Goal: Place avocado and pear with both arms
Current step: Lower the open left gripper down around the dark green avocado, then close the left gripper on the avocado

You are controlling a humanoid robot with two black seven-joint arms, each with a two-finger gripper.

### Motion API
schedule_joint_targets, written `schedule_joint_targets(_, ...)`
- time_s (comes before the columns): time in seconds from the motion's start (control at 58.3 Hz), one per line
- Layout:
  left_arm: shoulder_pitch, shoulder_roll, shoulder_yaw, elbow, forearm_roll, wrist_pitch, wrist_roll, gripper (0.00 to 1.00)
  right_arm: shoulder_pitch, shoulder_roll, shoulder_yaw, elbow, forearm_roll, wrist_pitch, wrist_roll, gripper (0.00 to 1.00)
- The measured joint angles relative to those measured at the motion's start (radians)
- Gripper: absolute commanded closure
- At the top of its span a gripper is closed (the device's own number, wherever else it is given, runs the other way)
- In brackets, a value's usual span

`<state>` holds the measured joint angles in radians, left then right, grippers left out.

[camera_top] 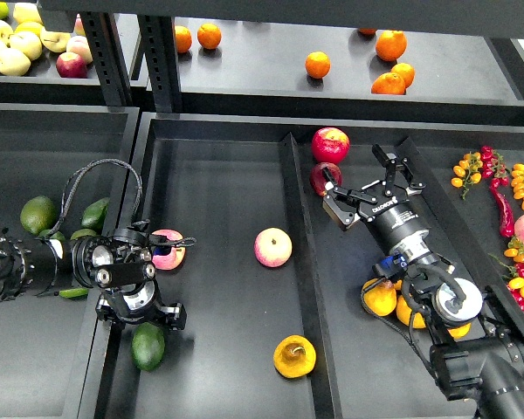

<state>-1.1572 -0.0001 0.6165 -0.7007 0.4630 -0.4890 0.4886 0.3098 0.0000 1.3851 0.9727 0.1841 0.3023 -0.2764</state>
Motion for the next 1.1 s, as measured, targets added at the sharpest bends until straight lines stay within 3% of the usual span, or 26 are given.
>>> schedule_joint_targets(0.275,0.001,0.0,-0.013,-0.027,0.0,0.0,0.0,0.07,-0.001,0.0,-0.001,0.0,0.0,0.0,-0.001,0.01)
schedule_joint_targets(0.566,0.005,0.0,-0.037,-0.043,-0.006,0.0,0.0,0.23,-0.002,0.0,0.0,0.0,0.0,0.0,-0.001,0.01)
schedule_joint_targets(0.858,0.007,0.0,-0.044,-0.038,-0.013,0.0,0.0,0.43,-0.002,0.0,0.001,0.0,0.0,0.0,0.0,0.01)
schedule_joint_targets(0.978,0.007,0.0,-0.044,-0.03,-0.044,0.001,0.0,0.66,-0.002,0.0,0.002,0.0,0.0,0.0,0.0,0.01)
schedule_joint_targets(1.099,0.007,0.0,-0.046,-0.027,-0.117,0.001,0.0,0.74,-0.002,0.0,0.002,0.0,0.0,0.0,0.0,0.01)
